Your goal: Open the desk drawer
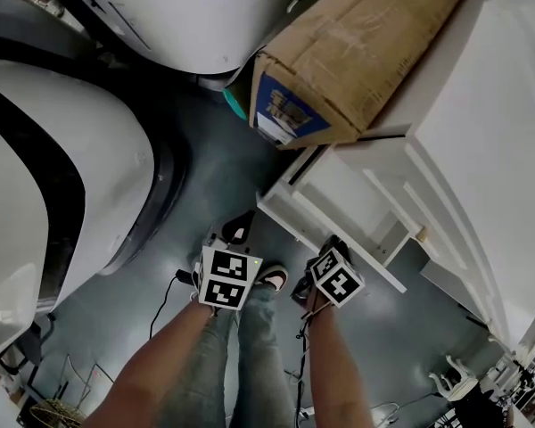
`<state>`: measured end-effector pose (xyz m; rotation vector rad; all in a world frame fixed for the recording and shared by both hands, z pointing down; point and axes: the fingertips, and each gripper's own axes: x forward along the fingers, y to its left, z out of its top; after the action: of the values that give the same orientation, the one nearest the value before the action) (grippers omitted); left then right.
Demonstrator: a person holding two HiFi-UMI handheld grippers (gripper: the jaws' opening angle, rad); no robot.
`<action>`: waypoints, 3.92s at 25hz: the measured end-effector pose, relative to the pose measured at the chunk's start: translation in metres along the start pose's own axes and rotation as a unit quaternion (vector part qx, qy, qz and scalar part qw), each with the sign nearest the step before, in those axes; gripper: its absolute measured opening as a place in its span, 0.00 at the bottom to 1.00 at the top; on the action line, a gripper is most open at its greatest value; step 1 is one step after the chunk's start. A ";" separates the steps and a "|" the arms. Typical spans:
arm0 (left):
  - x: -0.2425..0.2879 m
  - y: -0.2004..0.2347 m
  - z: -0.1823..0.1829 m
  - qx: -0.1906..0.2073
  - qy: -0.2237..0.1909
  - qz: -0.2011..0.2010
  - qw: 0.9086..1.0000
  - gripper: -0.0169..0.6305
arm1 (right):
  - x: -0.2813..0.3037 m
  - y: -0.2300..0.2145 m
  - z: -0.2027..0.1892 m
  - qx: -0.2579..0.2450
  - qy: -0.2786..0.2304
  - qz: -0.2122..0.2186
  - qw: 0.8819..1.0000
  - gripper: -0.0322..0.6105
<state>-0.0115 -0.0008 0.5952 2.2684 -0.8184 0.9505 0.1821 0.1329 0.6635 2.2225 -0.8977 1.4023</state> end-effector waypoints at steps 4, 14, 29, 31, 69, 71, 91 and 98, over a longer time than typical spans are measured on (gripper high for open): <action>-0.008 0.000 -0.006 -0.002 -0.003 0.005 1.000 0.05 | -0.005 0.002 -0.012 -0.003 0.009 0.004 1.000 0.18; -0.022 0.005 -0.028 -0.016 -0.007 0.027 0.999 0.05 | -0.013 0.004 -0.031 0.010 0.011 0.005 1.000 0.18; -0.031 -0.007 -0.041 -0.018 -0.010 0.032 0.999 0.05 | -0.022 0.006 -0.050 0.009 0.021 0.019 1.000 0.18; -0.031 -0.007 -0.041 -0.018 -0.009 0.033 0.999 0.05 | -0.023 0.006 -0.051 0.009 0.022 0.019 1.000 0.18; -0.051 -0.051 0.017 0.006 -0.013 0.018 1.000 0.05 | -0.099 0.010 -0.038 -0.025 0.022 0.071 0.997 0.23; -0.058 -0.056 0.029 0.007 -0.016 0.016 1.000 0.05 | -0.114 0.011 -0.031 -0.030 0.018 0.073 0.997 0.23; -0.096 -0.100 0.145 0.007 -0.042 -0.011 0.999 0.05 | -0.193 -0.006 0.093 0.024 -0.061 0.067 0.996 0.23; -0.083 -0.106 0.177 0.028 -0.040 -0.016 0.999 0.05 | -0.184 -0.013 0.128 0.032 -0.067 0.062 0.995 0.25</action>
<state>0.0924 -0.0223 0.3993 2.3737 -0.7953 0.8822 0.2202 0.1244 0.4419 2.3695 -1.0669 1.3664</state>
